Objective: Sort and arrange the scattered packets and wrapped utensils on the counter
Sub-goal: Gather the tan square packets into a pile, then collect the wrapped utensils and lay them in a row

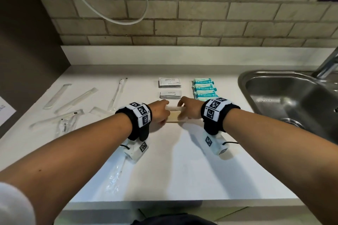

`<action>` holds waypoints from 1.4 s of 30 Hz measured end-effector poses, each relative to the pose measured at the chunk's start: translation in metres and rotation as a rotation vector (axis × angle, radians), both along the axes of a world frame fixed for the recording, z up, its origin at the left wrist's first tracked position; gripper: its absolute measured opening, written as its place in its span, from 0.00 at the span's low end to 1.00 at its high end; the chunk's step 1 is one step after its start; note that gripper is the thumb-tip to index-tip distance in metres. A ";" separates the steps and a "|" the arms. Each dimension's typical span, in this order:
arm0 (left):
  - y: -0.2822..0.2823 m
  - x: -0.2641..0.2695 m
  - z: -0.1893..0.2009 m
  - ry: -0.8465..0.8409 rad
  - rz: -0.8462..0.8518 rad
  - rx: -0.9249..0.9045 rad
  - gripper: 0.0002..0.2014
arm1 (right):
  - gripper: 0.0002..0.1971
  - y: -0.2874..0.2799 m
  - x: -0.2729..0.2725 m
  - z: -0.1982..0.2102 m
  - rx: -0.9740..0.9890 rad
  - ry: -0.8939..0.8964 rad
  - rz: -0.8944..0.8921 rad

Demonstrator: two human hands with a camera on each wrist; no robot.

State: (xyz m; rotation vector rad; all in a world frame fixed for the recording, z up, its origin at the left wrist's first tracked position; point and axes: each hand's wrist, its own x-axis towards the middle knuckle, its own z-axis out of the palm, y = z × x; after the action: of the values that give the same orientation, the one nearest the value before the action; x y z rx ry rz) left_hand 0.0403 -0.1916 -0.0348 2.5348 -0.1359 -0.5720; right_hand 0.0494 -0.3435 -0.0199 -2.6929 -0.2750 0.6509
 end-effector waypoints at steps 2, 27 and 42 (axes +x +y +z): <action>0.002 0.004 0.000 0.050 0.082 -0.097 0.28 | 0.29 -0.004 0.008 0.004 0.034 0.042 -0.065; 0.007 0.057 0.003 0.000 0.041 0.117 0.14 | 0.10 0.003 0.051 0.007 -0.105 0.080 -0.050; 0.089 0.058 0.031 -0.143 0.176 -0.113 0.15 | 0.18 0.066 -0.001 0.033 -0.001 -0.168 0.175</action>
State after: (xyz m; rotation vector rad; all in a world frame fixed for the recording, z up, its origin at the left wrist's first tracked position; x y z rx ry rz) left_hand 0.0982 -0.1027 -0.0040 2.4455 0.0035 -0.3054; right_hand 0.0484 -0.2775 0.0133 -2.7495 -0.5593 0.4731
